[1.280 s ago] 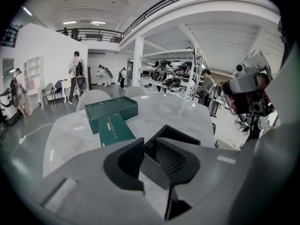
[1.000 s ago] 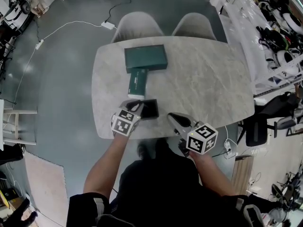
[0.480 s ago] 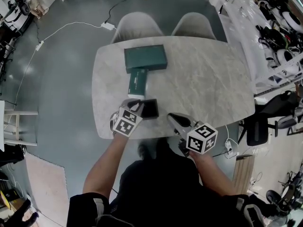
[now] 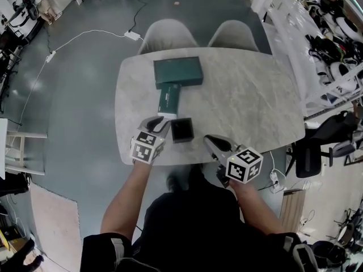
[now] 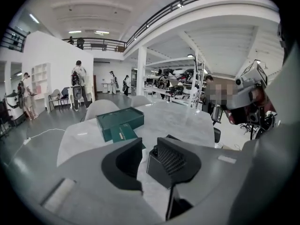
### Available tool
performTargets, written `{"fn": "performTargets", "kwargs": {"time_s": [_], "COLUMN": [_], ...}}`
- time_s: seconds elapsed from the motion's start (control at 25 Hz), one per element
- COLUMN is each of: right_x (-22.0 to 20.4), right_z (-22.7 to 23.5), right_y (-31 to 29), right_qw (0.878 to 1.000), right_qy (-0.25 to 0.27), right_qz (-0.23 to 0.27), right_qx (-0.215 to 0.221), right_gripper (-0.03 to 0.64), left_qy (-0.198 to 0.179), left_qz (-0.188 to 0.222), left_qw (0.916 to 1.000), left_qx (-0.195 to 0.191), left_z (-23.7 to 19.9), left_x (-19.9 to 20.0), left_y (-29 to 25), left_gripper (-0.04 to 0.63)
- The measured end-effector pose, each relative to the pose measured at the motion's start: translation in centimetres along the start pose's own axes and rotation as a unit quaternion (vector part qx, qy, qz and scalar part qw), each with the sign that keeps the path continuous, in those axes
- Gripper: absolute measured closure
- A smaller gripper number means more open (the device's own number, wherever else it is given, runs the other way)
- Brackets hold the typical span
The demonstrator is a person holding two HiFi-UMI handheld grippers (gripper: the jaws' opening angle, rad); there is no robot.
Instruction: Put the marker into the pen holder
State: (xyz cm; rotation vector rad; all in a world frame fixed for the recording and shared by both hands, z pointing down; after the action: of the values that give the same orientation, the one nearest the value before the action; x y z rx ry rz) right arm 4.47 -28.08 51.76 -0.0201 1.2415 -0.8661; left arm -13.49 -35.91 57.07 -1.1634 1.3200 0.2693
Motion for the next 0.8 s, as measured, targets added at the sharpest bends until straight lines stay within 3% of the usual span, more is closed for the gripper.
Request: {"fn": "performTargets", "kwargs": {"time_s": [0.44,0.52,0.68,0.8], "right_x": [0.9,0.9,1.5,1.6], "right_z": [-3.7,-4.1,-5.2,-5.2], "right_y": [3.1,3.7,4.2,5.5], "right_qw": [0.999,0.999,0.998,0.998], "right_qy": [0.036,0.039,0.048,0.055], "right_qz": [0.028,0.030,0.035,0.043], "right_qx": [-0.022,-0.019,-0.004,0.008], "right_gripper": [0.600,0.600,0.600,0.600], "left_qy": [0.049,0.039,-0.024,-0.015], "left_qz": [0.103,0.113,0.123,0.150], "left_qw": [0.9934,0.9928,0.9921,0.9883], "left_qx": [-0.008,-0.001,0.013,0.019], "left_z": [2.4,3.3,5.0,6.7], "left_x": [0.7,1.1,2.4,3.4], "left_y": [8.2,9.4,11.6,12.8], "left_gripper": [0.525,0.532,0.543,0.564]}}
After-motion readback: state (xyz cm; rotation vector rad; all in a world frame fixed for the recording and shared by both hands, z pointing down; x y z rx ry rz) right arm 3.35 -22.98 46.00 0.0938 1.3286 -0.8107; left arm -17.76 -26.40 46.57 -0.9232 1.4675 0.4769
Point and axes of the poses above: the fingertips, and each gripper's own axes: y backward along the fingers, z to its right, x out of its top, the point moved 4 cm from there along y, backward along the fingers, and after that the axes turned 13 degrees about -x, right-handed, at the moved point
